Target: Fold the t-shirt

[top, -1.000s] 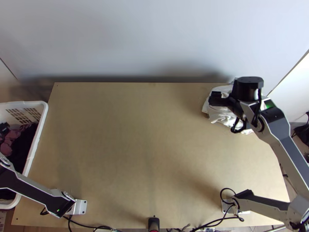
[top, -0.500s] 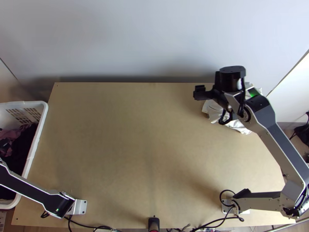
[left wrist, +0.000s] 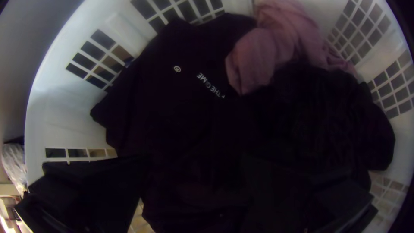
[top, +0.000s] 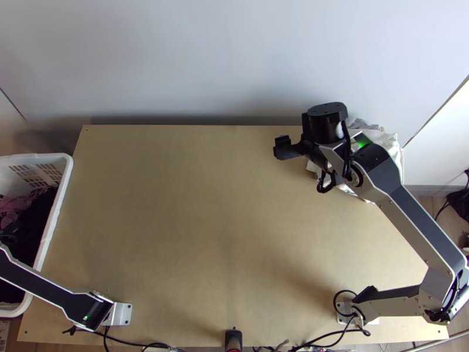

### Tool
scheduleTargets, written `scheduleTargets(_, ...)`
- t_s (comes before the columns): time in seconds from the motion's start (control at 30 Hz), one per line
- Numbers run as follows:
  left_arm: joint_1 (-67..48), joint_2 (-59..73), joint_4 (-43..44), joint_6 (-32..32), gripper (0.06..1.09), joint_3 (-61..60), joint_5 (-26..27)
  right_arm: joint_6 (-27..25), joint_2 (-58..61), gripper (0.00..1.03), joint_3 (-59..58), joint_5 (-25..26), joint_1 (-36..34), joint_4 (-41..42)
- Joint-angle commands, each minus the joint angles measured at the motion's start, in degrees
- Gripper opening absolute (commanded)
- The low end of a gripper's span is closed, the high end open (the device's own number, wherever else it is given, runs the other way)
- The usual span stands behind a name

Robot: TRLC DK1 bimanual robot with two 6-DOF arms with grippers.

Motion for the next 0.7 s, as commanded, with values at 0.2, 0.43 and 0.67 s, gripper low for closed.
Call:
scheduleTargets(0.2, -0.6, 6.0, 0.7, -2.9, 1.04, 3.6, 3.7, 0.1, 0.1, 0.98, 0.7, 0.0, 1.5, -2.4)
scheduleTargets(0.43, -0.5, 5.6, 1.9, -6.3, 1.04, 4.0, 10.5, -0.3, 0.1, 0.98, 0.5, 0.0, 1.7, -2.8)
scheduleTargets(0.67, -1.3, 4.7, 3.5, -8.5, 1.04, 4.0, 12.2, -0.6, 0.3, 0.98, -1.2, 0.1, 2.2, -2.7)
